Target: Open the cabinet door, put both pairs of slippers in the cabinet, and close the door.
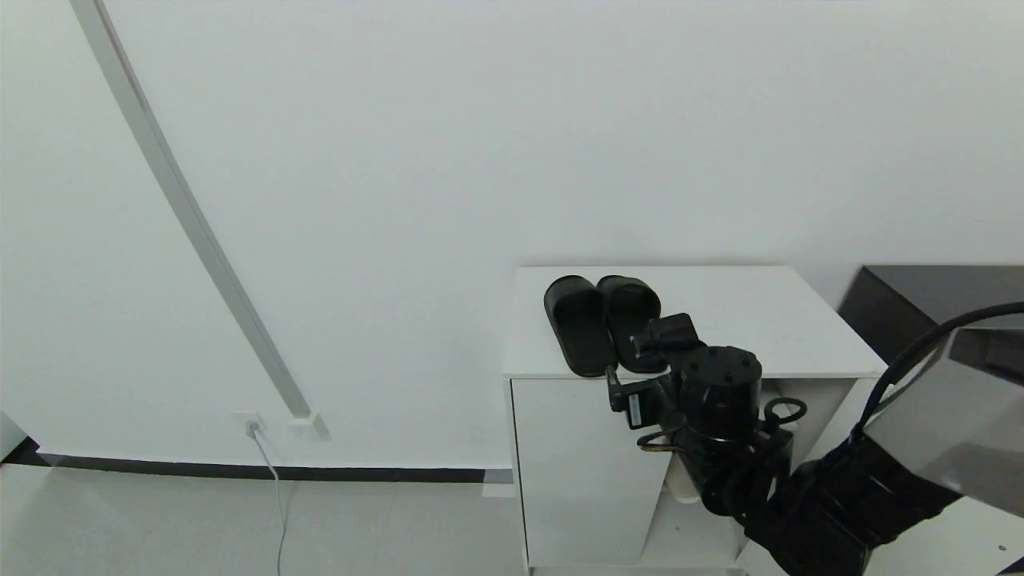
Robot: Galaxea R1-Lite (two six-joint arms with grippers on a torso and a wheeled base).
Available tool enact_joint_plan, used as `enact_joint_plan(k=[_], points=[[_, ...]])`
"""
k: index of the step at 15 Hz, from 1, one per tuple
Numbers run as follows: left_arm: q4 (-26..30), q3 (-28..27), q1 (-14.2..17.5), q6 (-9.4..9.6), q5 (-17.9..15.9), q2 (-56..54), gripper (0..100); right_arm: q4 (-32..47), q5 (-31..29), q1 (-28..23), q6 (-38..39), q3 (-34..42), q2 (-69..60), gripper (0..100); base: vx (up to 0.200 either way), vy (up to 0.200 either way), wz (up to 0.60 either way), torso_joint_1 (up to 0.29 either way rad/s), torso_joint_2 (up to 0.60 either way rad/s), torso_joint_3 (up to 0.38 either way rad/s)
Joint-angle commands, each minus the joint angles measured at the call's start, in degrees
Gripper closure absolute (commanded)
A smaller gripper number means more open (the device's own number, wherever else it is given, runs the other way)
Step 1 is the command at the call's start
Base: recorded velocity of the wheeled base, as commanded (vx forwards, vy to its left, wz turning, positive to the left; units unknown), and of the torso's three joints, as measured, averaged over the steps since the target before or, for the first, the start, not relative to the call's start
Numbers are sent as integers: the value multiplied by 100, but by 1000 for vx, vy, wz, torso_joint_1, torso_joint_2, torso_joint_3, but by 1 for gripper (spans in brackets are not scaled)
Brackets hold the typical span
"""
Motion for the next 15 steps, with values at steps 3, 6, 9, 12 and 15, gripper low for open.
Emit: enact_joint_plan(k=[3,6,9,12,15], points=[[2,1,4,-9,1,7,100,2366,-4,-38,1132,-1371,-601,0,0,0,0,0,0,0],[2,1,4,-9,10,7,100,3298,13,-2,1686,-1723,-548,0,0,0,0,0,0,0],[2,1,4,-9,10,7,100,3289,13,24,1809,-1688,-390,0,0,0,0,0,0,0],[2,1,4,-9,10,7,100,3228,75,24,1949,-1626,-162,0,200,0,0,4,2,2],[2,1,4,-9,10,7,100,2841,145,15,1932,-1556,102,0,200,0,0,-5,-4,4]])
